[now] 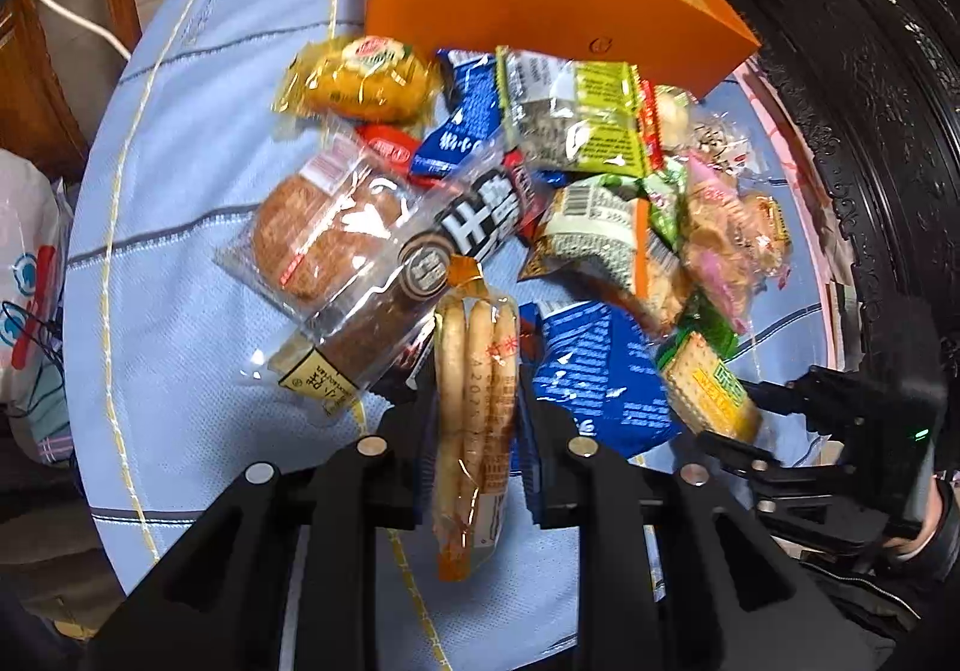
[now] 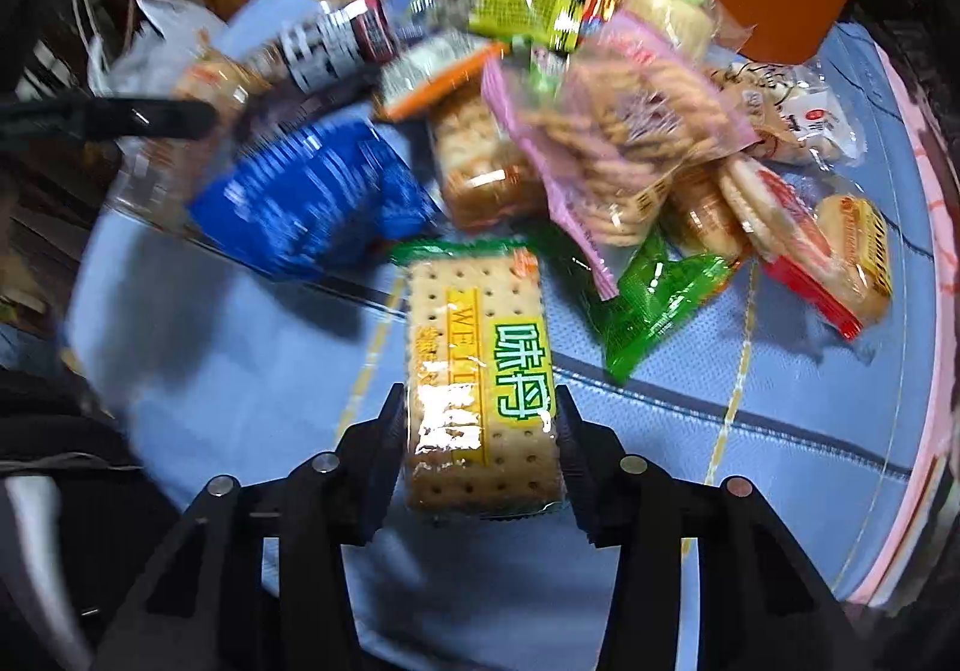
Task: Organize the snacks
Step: 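Grasp the breadstick pack with left tool while right tool grasps WEIDAN crackers, then place the breadstick pack and WEIDAN crackers into the orange box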
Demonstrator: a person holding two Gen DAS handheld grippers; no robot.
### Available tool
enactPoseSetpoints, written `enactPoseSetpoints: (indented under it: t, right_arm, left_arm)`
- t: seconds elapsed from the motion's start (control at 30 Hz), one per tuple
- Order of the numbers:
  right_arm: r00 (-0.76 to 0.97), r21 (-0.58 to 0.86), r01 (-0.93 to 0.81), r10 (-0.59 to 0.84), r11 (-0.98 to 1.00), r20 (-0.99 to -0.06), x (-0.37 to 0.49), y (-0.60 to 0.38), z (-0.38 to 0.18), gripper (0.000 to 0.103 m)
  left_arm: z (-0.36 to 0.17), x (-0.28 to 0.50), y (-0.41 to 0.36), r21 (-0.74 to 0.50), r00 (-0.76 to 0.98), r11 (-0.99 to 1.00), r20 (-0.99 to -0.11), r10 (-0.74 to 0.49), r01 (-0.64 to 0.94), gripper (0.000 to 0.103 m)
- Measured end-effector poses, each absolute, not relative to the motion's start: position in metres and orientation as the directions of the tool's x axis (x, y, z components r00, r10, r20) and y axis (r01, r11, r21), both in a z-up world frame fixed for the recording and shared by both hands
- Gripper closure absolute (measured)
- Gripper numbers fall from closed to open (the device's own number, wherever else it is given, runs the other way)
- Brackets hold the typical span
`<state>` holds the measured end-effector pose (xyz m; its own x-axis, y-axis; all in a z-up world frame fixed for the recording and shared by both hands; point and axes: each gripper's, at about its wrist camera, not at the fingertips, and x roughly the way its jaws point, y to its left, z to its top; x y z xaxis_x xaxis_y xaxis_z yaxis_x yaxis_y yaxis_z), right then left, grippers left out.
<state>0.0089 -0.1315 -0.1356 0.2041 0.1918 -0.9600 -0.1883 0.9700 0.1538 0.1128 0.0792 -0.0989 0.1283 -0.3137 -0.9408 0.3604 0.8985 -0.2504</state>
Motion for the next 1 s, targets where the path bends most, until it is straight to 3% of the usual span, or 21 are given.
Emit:
enactPoseSetpoints:
  t: [0.5, 1.0]
  right_arm:
    - [0.334, 0.348, -0.213, 0.403, 0.913, -0.852, 0.028, -0.166, -0.047, 0.056]
    - [0.553, 0.279, -0.213, 0.351, 0.936, -0.756, 0.136, -0.217, 0.031, 0.056]
  left_arm:
    - [-0.038, 0.117, 0.061, -0.294, 0.204, 0.872, -0.896, -0.394, 0.392, 0.081]
    - [0.028, 0.202, 0.003, -0.262, 0.346, 0.867, -0.838, -0.422, 0.424, 0.081]
